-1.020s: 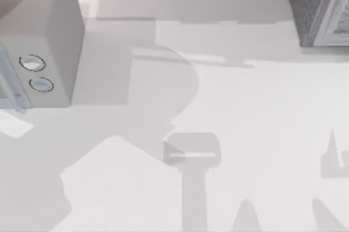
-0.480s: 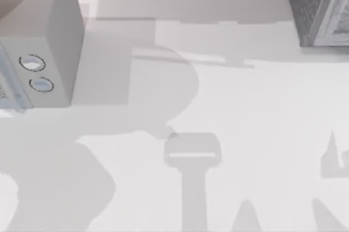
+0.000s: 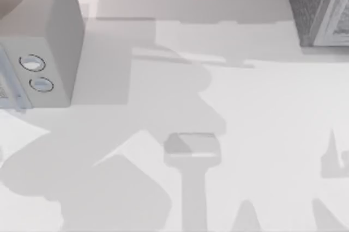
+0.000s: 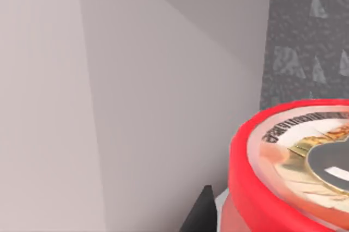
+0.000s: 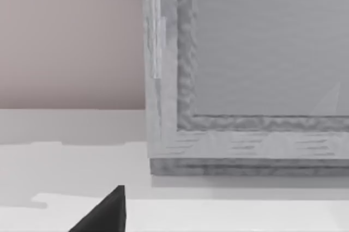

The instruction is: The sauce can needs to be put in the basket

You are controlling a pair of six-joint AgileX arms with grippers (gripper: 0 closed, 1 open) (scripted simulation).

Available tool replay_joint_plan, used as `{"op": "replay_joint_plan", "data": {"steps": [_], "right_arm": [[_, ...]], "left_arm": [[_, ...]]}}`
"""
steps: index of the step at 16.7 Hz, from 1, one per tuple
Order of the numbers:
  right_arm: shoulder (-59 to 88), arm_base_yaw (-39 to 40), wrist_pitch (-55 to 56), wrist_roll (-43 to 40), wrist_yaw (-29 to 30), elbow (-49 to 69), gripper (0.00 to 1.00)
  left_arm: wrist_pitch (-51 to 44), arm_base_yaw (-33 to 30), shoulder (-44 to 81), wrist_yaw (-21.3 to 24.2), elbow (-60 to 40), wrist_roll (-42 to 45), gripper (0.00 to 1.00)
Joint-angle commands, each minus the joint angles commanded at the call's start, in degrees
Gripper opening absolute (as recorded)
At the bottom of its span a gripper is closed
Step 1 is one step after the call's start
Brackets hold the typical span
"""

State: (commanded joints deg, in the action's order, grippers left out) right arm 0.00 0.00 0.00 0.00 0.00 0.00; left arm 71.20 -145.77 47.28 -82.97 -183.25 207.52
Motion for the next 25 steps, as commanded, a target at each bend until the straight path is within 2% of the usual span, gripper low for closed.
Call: {"op": "replay_joint_plan", "data": {"steps": [3, 7, 20, 25], "right_arm": [[0.00, 0.00, 0.00, 0.00, 0.00, 0.00, 1.00], [0.00, 0.00, 0.00, 0.00, 0.00, 0.00, 1.00], [0.00, 0.00, 0.00, 0.00, 0.00, 0.00, 1.00], [0.00, 0.00, 0.00, 0.00, 0.00, 0.00, 1.00]], "left_arm": [[3.12, -0.13, 1.25, 0.39, -2.11, 3.81, 0.00], [3.20, -0.13, 1.28, 0.40, -2.17, 3.91, 0.00], [3.20, -0.13, 1.28, 0.40, -2.17, 3.91, 0.98], [3.20, -0.13, 1.28, 0.40, -2.17, 3.91, 1.00]]}}
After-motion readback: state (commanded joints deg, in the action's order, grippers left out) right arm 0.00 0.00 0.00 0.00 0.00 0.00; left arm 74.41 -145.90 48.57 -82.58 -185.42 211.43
